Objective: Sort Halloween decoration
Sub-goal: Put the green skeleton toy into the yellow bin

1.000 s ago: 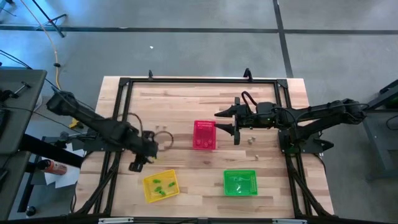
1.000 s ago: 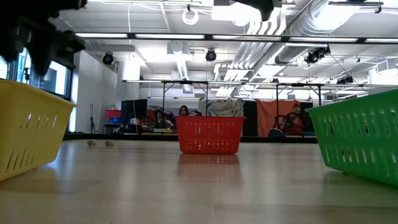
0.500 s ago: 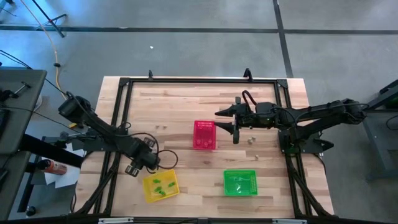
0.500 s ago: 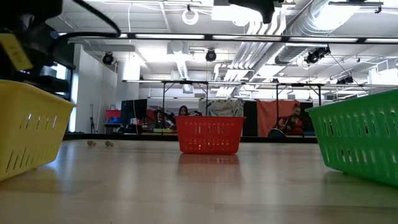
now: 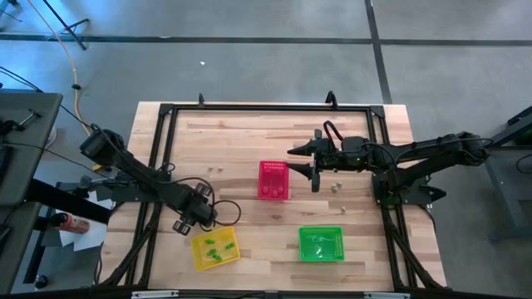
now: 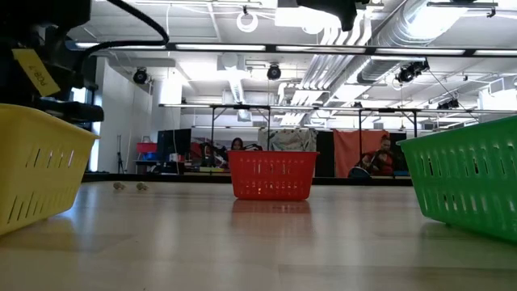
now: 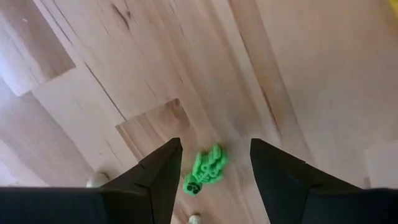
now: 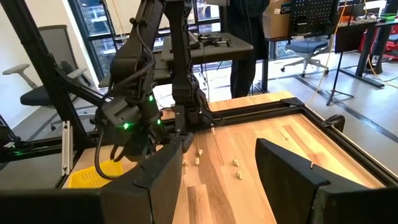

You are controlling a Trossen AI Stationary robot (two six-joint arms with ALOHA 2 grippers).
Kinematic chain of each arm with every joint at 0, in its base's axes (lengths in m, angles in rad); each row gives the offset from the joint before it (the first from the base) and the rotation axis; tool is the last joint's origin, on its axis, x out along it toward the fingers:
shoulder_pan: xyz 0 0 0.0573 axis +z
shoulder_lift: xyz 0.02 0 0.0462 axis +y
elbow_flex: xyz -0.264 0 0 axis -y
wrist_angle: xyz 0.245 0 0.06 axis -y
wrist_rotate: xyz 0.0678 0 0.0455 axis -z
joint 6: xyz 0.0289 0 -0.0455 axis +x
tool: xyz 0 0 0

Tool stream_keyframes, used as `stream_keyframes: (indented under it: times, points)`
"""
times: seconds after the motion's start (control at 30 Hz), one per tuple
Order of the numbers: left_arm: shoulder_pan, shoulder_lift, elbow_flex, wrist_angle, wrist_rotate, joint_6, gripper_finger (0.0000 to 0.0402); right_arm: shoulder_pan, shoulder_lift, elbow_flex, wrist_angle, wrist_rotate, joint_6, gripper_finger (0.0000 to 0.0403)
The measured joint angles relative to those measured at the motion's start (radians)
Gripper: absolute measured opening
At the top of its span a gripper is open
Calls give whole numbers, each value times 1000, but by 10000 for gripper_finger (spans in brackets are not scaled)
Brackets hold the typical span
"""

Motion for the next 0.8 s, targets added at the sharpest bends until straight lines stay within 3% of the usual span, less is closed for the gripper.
stream_keyframes:
  times: [0.43, 0.57, 0.7, 0.8]
  points:
    - [3, 112, 5, -9, 9, -5, 174, 0, 0, 0, -7, 0, 2, 199]
    - [11, 112, 4, -7, 31, 1, 123, 0, 0, 0, -11, 0, 2, 199]
    - [22, 113, 4, -4, 68, 9, 29, 0, 0, 0, -17, 0, 28, 199]
    - [34, 110, 2, -2, 93, 6, 11, 0, 0, 0, -30, 0, 52, 199]
